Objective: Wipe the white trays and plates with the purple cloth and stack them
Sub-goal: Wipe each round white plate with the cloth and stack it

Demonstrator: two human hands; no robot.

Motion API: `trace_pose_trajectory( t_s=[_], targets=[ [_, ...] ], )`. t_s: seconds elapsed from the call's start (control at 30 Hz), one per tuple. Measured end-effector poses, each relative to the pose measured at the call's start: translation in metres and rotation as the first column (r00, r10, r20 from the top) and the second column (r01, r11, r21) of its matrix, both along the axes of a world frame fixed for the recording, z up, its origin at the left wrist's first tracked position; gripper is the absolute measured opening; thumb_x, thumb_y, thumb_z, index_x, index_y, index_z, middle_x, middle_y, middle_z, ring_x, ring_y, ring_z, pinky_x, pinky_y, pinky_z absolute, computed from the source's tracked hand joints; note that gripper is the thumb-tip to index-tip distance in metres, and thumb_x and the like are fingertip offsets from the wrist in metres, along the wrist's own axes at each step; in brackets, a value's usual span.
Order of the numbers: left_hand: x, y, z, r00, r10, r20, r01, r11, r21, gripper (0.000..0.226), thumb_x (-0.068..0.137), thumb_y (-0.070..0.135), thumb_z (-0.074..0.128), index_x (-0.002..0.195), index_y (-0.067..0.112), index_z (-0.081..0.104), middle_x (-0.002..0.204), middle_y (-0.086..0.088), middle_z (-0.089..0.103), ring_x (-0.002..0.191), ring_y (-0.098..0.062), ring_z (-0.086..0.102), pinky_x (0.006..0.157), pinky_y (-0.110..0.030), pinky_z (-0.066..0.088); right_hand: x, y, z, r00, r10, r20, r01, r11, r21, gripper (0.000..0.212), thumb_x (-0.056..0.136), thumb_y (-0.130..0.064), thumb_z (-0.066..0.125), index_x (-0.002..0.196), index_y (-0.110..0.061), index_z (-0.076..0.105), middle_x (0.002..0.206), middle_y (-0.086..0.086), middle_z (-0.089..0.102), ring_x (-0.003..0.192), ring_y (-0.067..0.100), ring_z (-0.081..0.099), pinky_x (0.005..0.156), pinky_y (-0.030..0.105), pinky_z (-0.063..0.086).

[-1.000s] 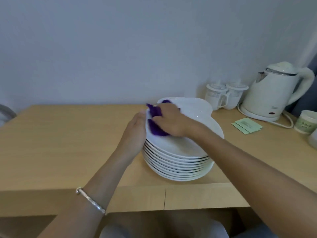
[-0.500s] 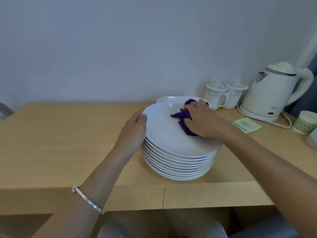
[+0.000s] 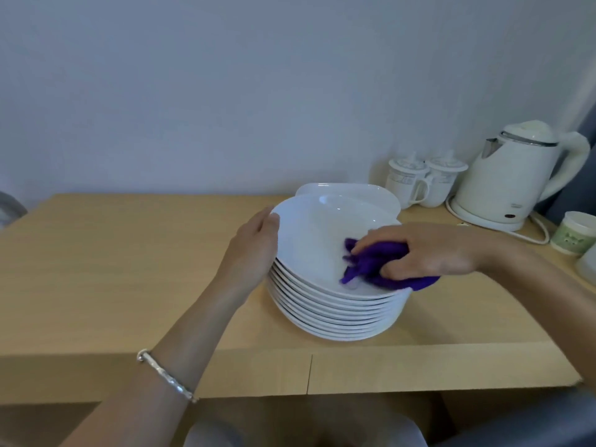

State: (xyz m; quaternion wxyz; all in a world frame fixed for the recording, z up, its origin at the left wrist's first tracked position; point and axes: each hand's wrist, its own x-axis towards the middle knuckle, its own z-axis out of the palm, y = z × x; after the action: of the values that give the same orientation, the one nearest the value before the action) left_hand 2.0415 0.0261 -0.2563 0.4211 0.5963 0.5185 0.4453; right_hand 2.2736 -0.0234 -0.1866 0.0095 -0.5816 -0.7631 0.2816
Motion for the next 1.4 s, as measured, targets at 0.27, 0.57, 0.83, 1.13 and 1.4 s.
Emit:
trace_pose_trajectory(
  t_s=[0.27,0.57,0.83,1.13,1.4],
  targets=[
    [-0.001,-0.007,0.011,0.996,-0.077,-0.051,0.076,0.997,-0.024,0.036,0.089,0.013,0.048,0.110,0.036,0.066,0.101,0.017,0.070,0.098,-0.007,0.064,0.075,-0.029,0.049,-0.063,0.058,-0.043,0.994,-0.073,-0.087,0.105,0.890,0.444,0.020,0.084,-0.030,0.053,0.095,-0.014,0.057,0.093,-0.001,0.058,0.095,0.021,0.054,0.080,0.032,0.043],
    [0.001,0.002,0.026,0.972,0.008,-0.235,0.007,0.998,0.063,0.029,0.058,0.012,0.038,0.070,0.013,0.064,0.067,0.000,0.060,0.065,-0.021,0.049,0.059,-0.027,0.035,-0.038,-0.005,-0.012,0.916,-0.042,-0.400,0.200,0.909,0.364,0.039,0.075,-0.019,0.068,0.108,-0.038,0.064,0.099,-0.020,0.065,0.090,-0.003,0.058,0.078,0.015,0.046],
    [0.010,0.017,0.076,0.899,0.097,-0.427,0.064,0.935,0.347,0.048,0.088,0.008,0.038,0.126,0.028,0.059,0.123,-0.002,0.064,0.112,-0.025,0.057,0.089,-0.035,0.049,-0.005,-0.023,0.001,0.842,-0.123,-0.525,0.335,0.883,0.330,0.038,0.078,-0.012,0.066,0.106,-0.038,0.065,0.095,-0.018,0.068,0.083,-0.001,0.063,0.073,0.015,0.051],
    [0.015,0.014,0.108,0.964,0.004,-0.268,0.158,0.798,0.582,0.044,0.098,0.005,0.046,0.132,0.031,0.053,0.124,0.025,0.049,0.111,0.017,0.041,0.091,0.004,0.029,-0.011,-0.036,0.014,0.818,-0.077,-0.571,0.321,0.884,0.341,0.039,0.075,-0.010,0.068,0.099,-0.040,0.066,0.088,-0.022,0.069,0.079,-0.003,0.064,0.067,0.009,0.048],
    [-0.009,0.011,0.134,0.912,-0.331,-0.241,0.408,0.780,0.475,0.050,0.088,-0.014,0.052,0.099,0.032,0.066,0.095,0.022,0.071,0.085,-0.001,0.068,0.080,-0.019,0.054,-0.047,-0.045,-0.009,0.954,0.099,-0.282,0.065,0.853,0.518,0.036,0.078,-0.024,0.068,0.112,-0.032,0.064,0.107,-0.017,0.062,0.099,0.003,0.057,0.083,0.025,0.049]
  ],
)
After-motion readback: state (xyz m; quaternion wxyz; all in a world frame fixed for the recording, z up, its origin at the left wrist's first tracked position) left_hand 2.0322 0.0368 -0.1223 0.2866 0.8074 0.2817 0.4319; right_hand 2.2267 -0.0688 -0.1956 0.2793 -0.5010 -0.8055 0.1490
